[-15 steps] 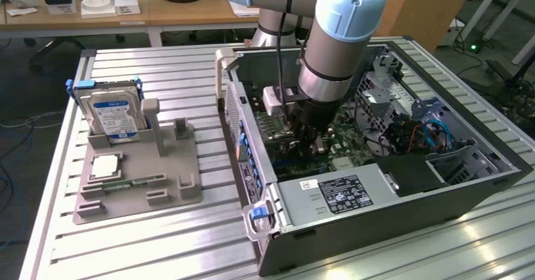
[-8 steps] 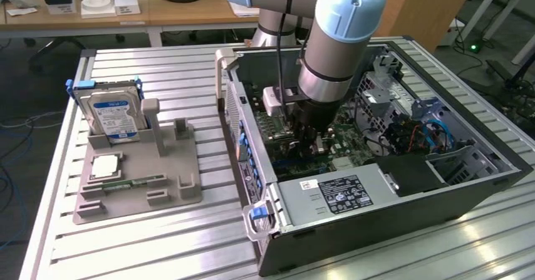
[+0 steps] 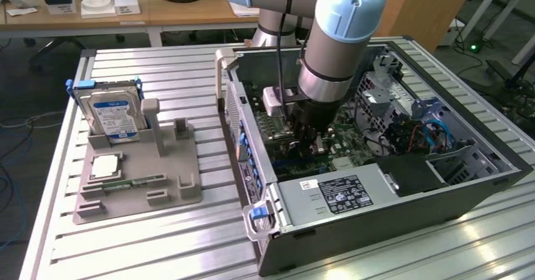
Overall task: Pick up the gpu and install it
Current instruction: 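Insert the gpu into the slot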
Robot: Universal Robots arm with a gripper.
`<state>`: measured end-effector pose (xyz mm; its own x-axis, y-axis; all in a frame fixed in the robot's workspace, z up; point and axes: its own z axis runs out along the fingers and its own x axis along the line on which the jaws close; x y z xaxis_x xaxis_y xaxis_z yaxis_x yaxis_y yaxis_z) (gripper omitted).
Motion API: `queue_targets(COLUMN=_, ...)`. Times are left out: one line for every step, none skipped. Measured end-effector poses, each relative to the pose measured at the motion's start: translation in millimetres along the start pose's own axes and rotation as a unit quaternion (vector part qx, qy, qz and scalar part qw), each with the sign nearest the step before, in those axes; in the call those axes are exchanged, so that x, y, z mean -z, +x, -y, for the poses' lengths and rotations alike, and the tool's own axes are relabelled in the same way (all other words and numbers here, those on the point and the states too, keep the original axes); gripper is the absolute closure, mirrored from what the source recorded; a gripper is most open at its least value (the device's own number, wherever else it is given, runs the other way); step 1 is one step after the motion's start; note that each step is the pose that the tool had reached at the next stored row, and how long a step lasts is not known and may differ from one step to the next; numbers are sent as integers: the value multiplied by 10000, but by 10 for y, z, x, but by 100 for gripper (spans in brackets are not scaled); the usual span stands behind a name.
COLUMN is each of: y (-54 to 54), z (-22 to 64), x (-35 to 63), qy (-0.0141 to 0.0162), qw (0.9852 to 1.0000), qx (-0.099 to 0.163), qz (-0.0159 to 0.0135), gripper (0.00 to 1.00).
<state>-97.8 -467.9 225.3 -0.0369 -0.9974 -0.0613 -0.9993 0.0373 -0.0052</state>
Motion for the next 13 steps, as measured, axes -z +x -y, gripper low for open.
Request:
queue_targets(y=0, z=0, x=0, qy=0, qw=10000, qx=0, qz=0, gripper=72)
queue_targets(y=0, z=0, x=0, qy=0, qw=10000, qx=0, qz=0, gripper=72)
queue_targets(y=0, z=-2, x=0, qy=1, qw=10000, qx=0, qz=0, gripper=72)
queue_targets(y=0, z=-8, x=-1, qy=2, qw=10000, qx=0, qz=1, gripper=72)
queue_targets(y=1, z=-21, x=-2, qy=3, qw=10000, qx=2, qz=2, gripper=72)
queue_targets(y=1, z=-32, x=-2, qy=2, qw=10000, qx=3, qz=1, gripper=72)
queue_targets(y=1, z=-34, x=-2, qy=1, qw=10000, qx=2, qz=1, gripper=72)
queue_targets(y=1, z=-34, x=-2, qy=0, qw=10000, qx=2, qz=1, gripper=72)
queue_targets(y=1, z=-36, x=-1, qy=0, qw=10000, qx=0, qz=0, gripper=72)
queue_targets(y=1, z=-36, x=-1, qy=1, qw=10000, qx=0, qz=0, gripper=72)
queue_targets(y=2, z=-36, x=-2, qy=0, qw=10000, qx=0, qz=0, gripper=72)
queue_targets(y=2, z=-36, x=-2, qy=0, qw=10000, qx=0, qz=-1, gripper=72)
queue_targets(y=3, z=-37, x=-10, qy=-1, qw=10000, qx=0, qz=-2, gripper=72)
